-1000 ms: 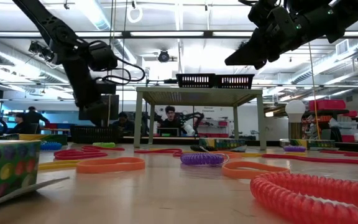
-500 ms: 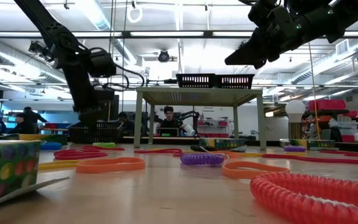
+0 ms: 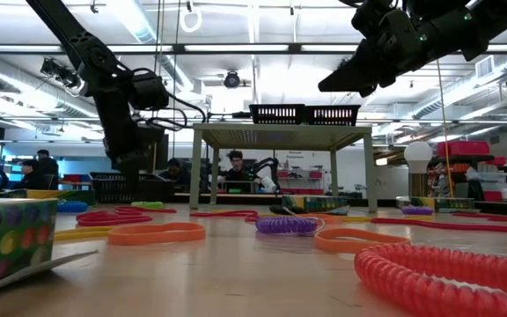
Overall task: Pick & Place Office Desk Supplies
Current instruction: Put the black bin on the shelf
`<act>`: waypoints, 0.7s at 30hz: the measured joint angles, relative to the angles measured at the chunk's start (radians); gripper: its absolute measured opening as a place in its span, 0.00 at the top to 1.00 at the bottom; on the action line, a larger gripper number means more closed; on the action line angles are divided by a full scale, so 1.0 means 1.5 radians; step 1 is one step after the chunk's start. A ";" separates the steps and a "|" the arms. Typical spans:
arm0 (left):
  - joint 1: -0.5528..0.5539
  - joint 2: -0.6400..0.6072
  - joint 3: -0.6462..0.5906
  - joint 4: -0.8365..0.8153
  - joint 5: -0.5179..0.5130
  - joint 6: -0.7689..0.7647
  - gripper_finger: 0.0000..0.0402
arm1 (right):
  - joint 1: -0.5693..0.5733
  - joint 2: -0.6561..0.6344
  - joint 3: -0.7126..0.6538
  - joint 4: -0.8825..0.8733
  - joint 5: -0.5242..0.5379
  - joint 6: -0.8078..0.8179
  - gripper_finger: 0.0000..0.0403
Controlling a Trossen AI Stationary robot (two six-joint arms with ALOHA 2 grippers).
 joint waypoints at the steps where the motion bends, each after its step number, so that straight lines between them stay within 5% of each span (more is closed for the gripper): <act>1: 0.001 0.000 0.009 -0.007 0.010 -0.021 0.94 | 0.000 0.000 0.000 0.000 0.000 -0.001 0.98; 12: 0.028 0.000 0.079 -0.065 0.131 -0.329 0.93 | 0.000 0.000 0.000 0.000 -0.001 -0.003 0.98; 21: 0.032 0.000 0.081 -0.066 0.141 -0.293 0.76 | 0.000 0.000 0.000 0.000 -0.007 -0.004 0.98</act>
